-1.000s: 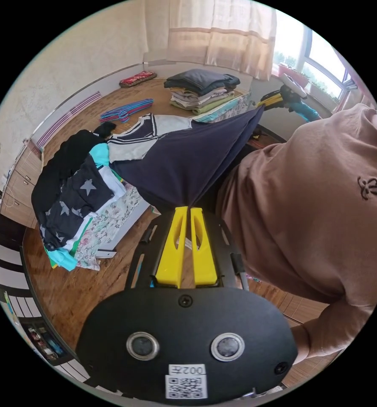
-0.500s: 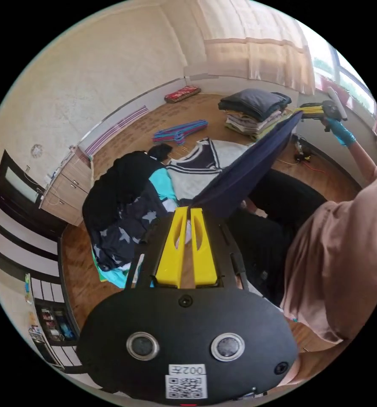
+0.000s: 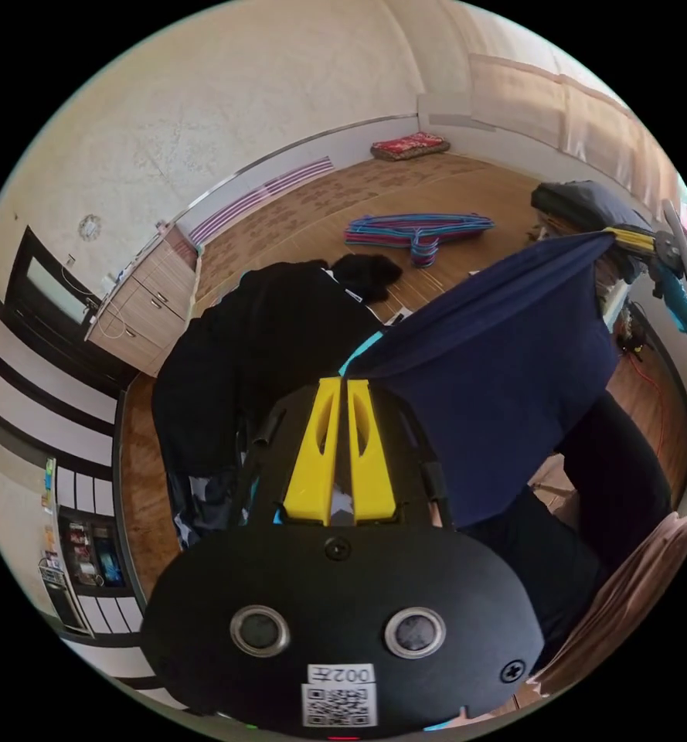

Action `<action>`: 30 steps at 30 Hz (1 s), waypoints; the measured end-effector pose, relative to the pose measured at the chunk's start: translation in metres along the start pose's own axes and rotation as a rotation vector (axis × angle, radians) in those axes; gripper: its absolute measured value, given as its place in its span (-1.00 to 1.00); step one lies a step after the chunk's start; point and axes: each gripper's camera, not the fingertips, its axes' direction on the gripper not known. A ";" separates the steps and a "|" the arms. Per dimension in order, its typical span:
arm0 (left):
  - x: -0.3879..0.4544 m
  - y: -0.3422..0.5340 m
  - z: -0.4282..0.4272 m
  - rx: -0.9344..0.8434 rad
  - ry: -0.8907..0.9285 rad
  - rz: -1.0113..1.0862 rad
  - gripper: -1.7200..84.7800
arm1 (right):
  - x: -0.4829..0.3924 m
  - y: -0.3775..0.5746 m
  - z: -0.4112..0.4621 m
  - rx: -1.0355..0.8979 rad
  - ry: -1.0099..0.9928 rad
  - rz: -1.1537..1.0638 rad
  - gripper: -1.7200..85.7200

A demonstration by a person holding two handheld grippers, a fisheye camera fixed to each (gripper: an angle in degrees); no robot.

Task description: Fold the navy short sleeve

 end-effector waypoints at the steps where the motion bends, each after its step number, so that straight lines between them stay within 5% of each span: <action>1: 0.000 -0.007 0.009 -0.012 -0.002 0.003 -0.98 | 0.005 -0.011 0.023 -0.027 -0.007 0.008 -0.98; 17: -0.010 -0.119 0.168 -0.207 0.060 0.027 -0.98 | 0.072 -0.120 0.262 -0.316 -0.122 0.052 -0.98; 30: -0.037 -0.149 0.190 -0.146 0.097 -0.128 -0.94 | 0.151 -0.160 0.311 -0.319 -0.189 0.163 -0.85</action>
